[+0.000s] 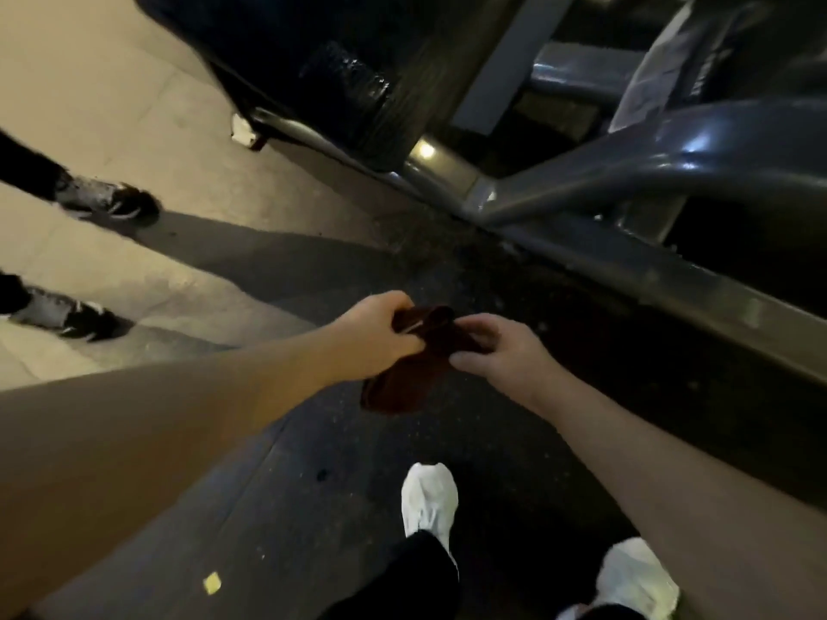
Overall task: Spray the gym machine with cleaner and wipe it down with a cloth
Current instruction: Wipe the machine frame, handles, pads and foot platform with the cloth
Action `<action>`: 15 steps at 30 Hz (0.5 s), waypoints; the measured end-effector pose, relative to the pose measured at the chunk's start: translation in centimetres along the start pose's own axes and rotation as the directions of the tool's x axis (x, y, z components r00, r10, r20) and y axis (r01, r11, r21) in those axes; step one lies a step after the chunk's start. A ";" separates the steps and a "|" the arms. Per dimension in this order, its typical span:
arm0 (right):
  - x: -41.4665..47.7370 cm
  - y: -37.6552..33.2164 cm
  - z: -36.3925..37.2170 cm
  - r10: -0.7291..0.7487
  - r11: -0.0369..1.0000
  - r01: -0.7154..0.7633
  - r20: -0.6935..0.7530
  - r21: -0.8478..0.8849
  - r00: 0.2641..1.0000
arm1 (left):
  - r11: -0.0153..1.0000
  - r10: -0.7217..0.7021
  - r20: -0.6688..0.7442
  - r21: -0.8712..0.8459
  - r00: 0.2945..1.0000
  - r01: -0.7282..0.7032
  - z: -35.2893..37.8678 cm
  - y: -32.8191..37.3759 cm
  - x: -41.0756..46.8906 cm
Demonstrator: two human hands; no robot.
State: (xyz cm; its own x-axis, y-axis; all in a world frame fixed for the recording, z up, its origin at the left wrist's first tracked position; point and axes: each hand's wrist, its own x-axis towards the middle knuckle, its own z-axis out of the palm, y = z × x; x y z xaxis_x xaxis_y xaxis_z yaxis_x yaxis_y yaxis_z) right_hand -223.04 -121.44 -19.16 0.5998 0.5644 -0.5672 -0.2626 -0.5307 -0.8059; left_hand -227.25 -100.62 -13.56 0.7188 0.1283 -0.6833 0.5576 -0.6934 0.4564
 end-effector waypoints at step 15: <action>-0.2 -6.9 10.1 0.007 0.988 -0.009 -0.014 -0.153 1.000 | 0.940 -0.096 -0.069 -0.333 0.993 0.068 -3.0 -10.0 -6.3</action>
State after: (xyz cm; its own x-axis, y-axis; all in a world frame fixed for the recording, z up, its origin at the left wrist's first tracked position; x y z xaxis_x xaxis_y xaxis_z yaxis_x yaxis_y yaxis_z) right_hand -228.96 -111.51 -15.16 0.6085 0.5520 -0.5701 -0.1489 -0.6262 -0.7653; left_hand -236.15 -92.38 -12.13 0.6887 0.2431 -0.6831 0.7117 -0.4069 0.5727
